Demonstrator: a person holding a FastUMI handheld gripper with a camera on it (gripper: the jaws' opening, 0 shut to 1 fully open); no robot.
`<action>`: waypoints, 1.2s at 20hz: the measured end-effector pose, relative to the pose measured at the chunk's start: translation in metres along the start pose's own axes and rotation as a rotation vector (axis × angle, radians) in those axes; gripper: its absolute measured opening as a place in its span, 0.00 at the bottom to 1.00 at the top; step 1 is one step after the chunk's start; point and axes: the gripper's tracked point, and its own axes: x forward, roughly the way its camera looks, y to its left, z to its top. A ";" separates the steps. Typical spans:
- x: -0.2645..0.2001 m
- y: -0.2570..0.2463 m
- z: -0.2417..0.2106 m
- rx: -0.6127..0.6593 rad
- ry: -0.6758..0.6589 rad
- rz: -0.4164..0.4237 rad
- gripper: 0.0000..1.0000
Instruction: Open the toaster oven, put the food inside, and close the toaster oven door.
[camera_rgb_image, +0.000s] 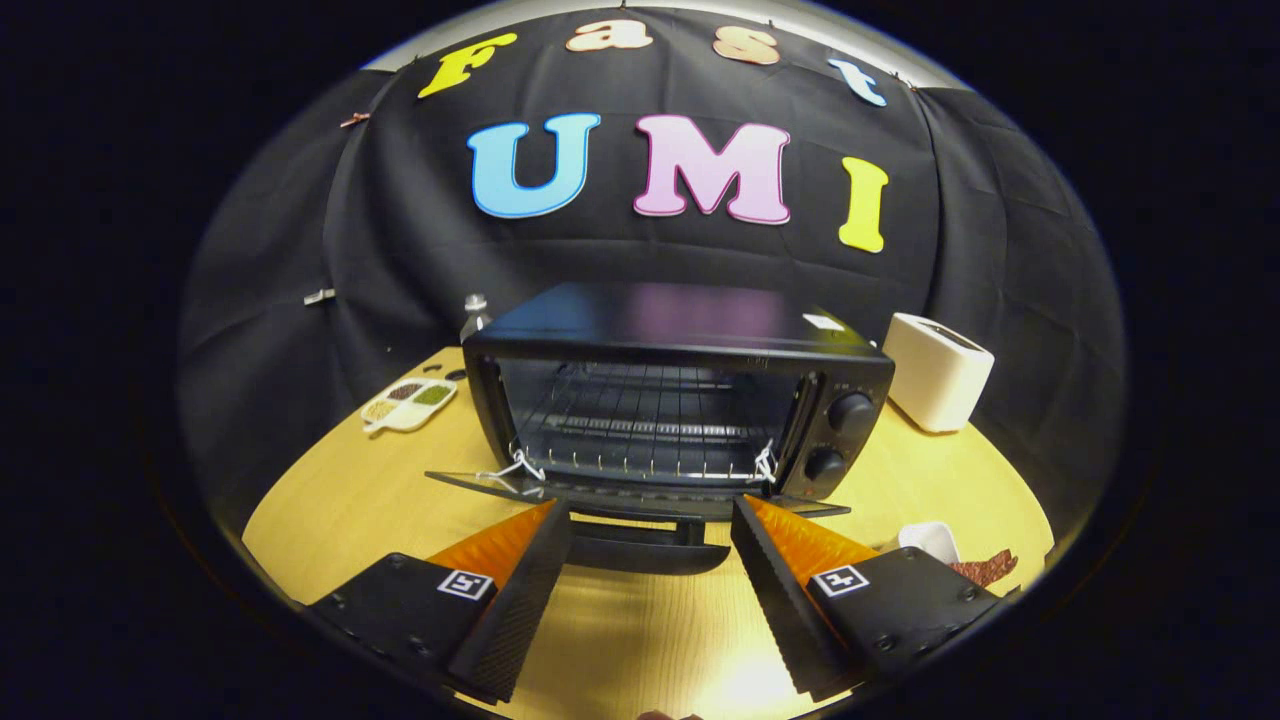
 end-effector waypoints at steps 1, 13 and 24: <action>-0.003 0.000 -0.013 -0.013 0.031 0.012 1.00; -0.043 -0.052 -0.024 0.064 0.127 0.001 0.99; -0.090 -0.245 0.056 0.066 -0.004 -0.103 0.99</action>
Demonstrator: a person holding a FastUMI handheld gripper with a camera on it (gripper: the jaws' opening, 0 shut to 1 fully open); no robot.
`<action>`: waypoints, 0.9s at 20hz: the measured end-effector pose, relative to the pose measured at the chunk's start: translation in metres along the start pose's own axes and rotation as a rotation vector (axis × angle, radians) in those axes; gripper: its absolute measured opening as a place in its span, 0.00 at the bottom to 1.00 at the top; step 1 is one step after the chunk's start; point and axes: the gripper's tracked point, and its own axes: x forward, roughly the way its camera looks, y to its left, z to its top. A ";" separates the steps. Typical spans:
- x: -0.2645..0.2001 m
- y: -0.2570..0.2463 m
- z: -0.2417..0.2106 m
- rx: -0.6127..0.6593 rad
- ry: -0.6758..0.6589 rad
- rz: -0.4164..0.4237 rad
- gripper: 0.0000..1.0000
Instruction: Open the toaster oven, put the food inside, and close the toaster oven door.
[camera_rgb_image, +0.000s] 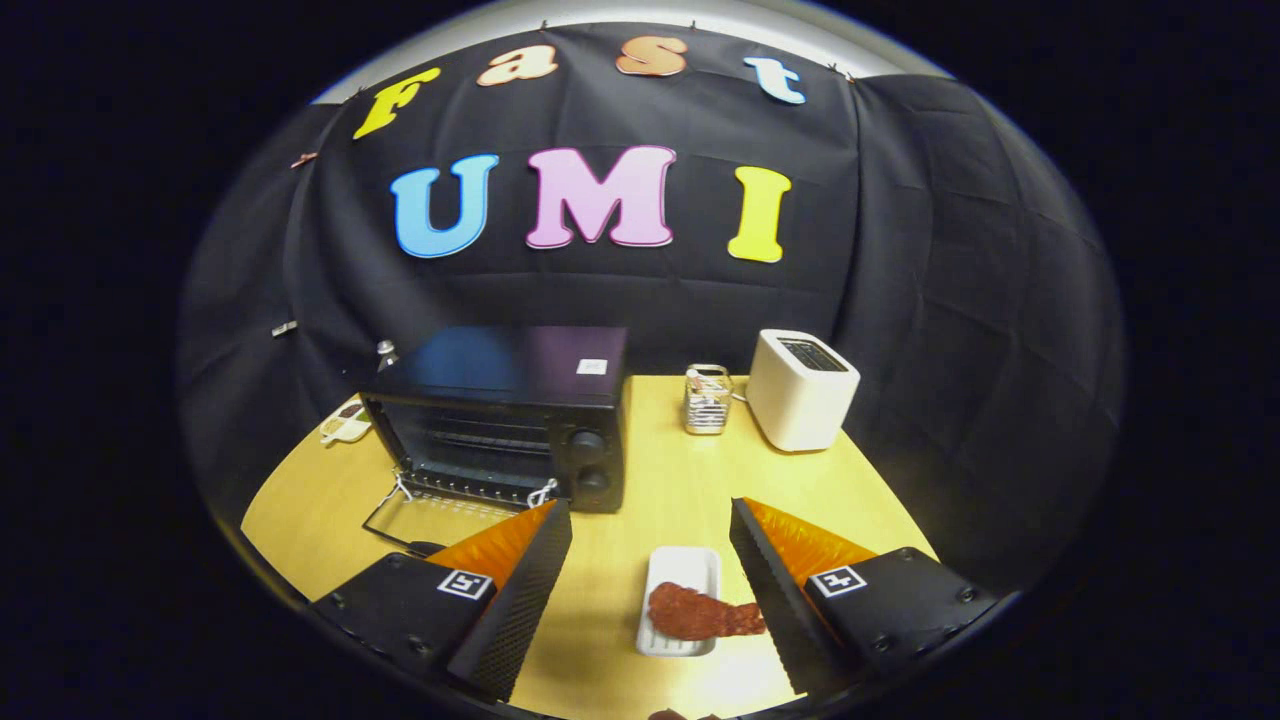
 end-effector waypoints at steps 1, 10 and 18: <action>0.003 -0.011 -0.005 0.005 0.020 0.008 0.99; 0.017 -0.071 -0.091 0.071 0.320 0.207 0.99; 0.027 -0.054 -0.160 0.337 0.607 0.401 0.78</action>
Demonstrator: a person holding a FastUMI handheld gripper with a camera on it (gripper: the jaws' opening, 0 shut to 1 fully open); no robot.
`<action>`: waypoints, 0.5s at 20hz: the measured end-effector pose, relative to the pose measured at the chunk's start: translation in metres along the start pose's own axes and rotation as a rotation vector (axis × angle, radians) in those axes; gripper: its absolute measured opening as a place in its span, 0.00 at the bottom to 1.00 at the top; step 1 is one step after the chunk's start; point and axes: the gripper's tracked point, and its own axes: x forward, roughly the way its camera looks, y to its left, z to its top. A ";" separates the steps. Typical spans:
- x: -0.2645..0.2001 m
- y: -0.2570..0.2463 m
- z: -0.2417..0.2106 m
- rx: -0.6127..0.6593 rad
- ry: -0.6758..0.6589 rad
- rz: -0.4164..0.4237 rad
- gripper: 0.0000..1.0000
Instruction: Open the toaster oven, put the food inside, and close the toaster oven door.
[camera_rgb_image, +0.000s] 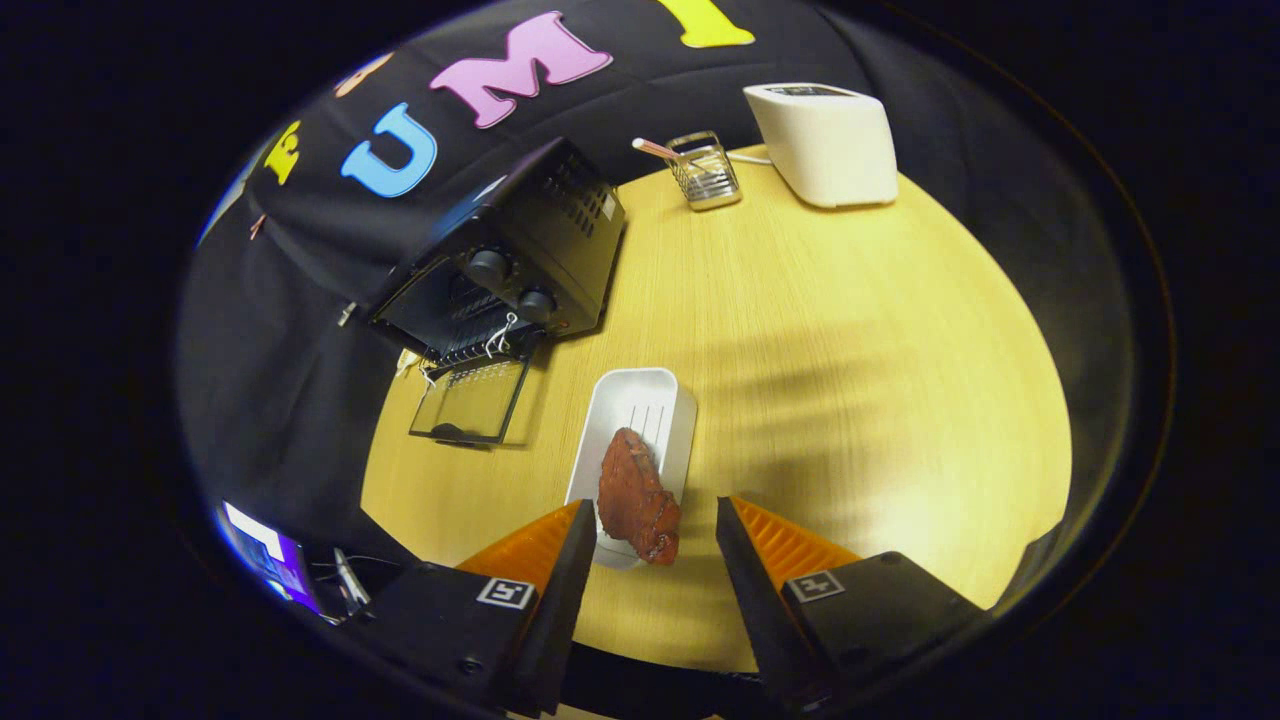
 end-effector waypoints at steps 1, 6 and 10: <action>0.003 0.000 -0.001 0.006 0.010 0.006 0.75; 0.014 -0.005 -0.009 0.073 0.080 0.006 0.49; 0.019 0.002 -0.004 0.142 0.122 0.054 0.27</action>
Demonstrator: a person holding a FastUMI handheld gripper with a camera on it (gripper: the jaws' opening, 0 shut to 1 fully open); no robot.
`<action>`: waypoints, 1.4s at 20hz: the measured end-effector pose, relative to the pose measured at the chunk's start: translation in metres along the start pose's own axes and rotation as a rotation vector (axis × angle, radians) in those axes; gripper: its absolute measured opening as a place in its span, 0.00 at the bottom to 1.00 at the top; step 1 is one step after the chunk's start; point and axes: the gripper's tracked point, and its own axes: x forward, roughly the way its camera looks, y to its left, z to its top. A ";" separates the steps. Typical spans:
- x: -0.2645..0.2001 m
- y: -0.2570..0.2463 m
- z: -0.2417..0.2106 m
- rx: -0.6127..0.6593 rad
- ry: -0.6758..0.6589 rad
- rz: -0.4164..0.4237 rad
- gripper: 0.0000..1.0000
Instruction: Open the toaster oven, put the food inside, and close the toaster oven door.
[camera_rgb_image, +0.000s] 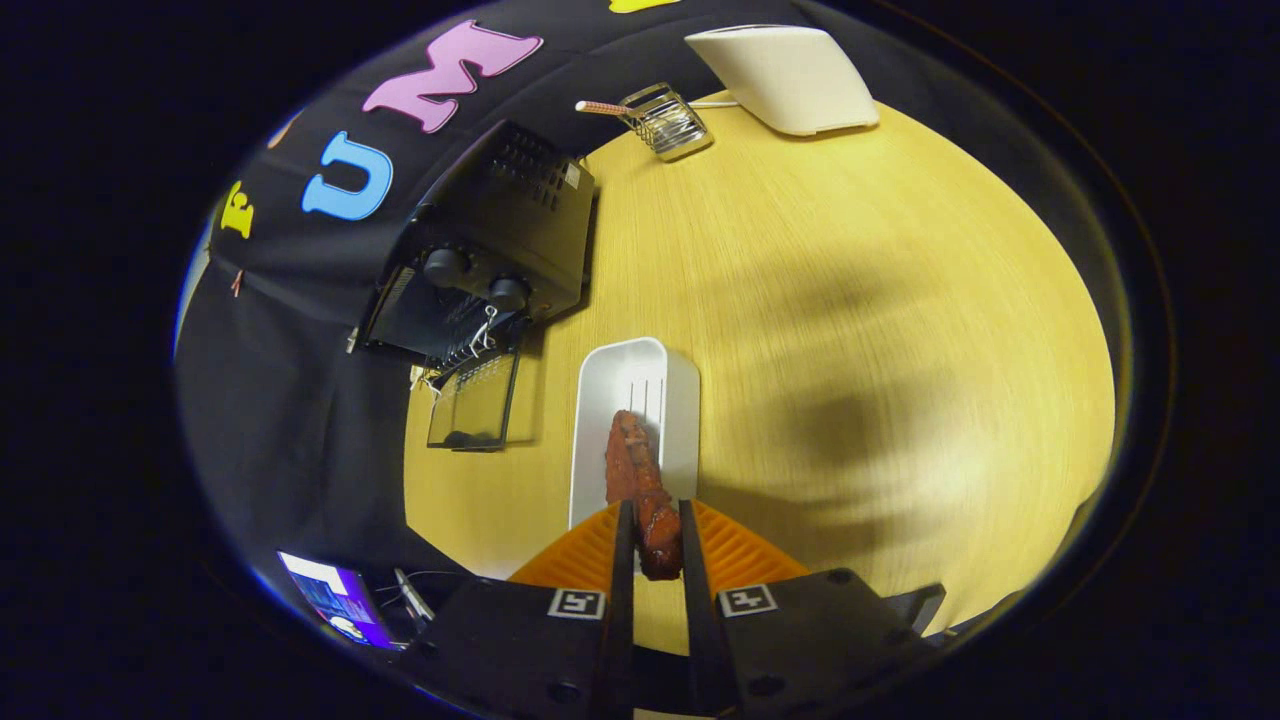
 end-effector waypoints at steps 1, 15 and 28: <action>0.003 0.001 0.002 0.004 0.002 0.008 0.25; -0.029 0.020 0.016 -0.007 0.003 0.027 0.14; -0.070 0.105 -0.020 0.044 -0.155 -0.041 0.14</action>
